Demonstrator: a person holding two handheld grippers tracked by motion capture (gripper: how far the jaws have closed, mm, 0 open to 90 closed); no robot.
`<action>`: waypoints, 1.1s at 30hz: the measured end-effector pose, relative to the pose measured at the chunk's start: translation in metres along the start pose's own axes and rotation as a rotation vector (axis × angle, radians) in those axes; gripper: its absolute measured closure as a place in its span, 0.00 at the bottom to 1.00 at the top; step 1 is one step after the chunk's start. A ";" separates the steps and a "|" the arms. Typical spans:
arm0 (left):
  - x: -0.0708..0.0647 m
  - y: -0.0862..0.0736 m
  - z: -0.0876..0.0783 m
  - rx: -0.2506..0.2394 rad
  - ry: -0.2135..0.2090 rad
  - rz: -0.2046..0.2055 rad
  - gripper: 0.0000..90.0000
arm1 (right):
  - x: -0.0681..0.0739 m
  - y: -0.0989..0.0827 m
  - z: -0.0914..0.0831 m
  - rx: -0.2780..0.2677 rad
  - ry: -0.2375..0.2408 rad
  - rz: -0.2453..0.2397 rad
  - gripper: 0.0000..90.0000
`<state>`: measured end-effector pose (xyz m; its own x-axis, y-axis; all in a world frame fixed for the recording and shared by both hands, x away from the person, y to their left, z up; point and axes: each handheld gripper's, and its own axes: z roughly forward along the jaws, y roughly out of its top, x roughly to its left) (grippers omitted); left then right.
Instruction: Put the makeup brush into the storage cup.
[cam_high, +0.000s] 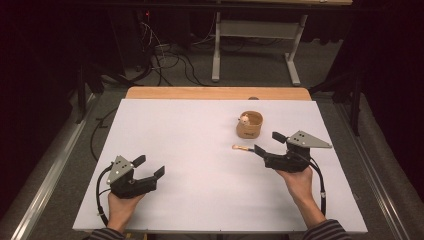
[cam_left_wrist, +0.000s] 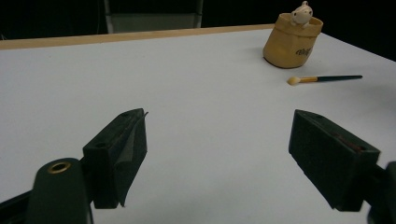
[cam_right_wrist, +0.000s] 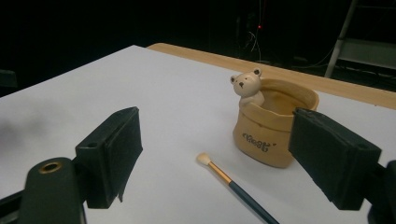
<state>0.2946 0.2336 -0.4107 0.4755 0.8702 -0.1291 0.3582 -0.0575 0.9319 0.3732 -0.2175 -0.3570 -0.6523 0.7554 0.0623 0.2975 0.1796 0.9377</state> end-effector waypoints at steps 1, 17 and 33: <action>0.000 0.000 0.000 0.000 0.000 0.000 0.22 | 0.000 0.000 0.000 0.000 0.000 0.000 0.21; 0.000 0.000 0.000 -0.002 -0.003 0.002 0.22 | 0.003 0.010 0.032 -0.002 0.014 0.027 0.23; -0.001 0.000 0.000 0.005 -0.011 0.012 0.22 | 0.001 0.017 0.046 0.046 0.002 0.037 0.24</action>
<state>0.2942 0.2323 -0.4105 0.4883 0.8642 -0.1213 0.3560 -0.0704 0.9318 0.4099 -0.1845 -0.3565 -0.6416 0.7608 0.0973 0.3530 0.1803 0.9181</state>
